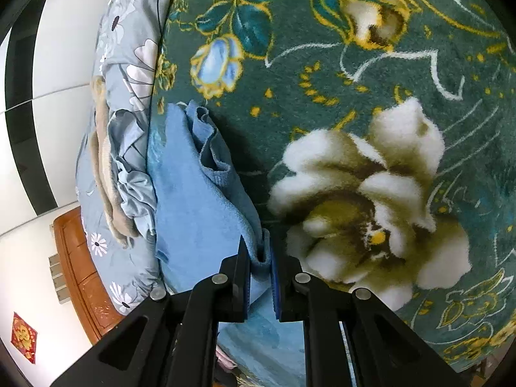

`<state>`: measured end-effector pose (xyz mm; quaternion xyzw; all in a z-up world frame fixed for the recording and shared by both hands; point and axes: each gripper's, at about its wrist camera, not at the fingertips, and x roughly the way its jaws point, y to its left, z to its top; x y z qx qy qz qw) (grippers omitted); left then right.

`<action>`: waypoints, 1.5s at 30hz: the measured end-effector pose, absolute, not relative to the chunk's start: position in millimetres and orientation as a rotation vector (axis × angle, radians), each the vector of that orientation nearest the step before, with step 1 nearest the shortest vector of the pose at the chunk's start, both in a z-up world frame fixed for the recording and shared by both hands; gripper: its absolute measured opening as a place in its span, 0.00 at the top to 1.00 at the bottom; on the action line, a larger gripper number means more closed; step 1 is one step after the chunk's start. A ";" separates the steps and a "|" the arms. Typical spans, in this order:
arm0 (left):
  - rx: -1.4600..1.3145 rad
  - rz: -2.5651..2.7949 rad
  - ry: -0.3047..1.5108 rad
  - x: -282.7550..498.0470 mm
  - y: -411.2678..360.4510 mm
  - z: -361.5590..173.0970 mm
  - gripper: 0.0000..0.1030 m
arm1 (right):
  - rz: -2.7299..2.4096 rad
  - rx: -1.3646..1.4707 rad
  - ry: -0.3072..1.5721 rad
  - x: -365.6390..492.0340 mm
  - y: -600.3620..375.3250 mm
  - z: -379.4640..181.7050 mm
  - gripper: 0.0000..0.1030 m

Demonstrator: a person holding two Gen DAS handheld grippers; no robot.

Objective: Fold clothes

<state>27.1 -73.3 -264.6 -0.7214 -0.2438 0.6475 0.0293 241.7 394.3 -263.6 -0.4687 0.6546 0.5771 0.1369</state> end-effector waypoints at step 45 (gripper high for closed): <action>-2.010 1.838 -1.011 0.2 -188.1 -258.7 0.67 | 2.479 -2.145 0.776 109.2 153.8 -191.8 0.89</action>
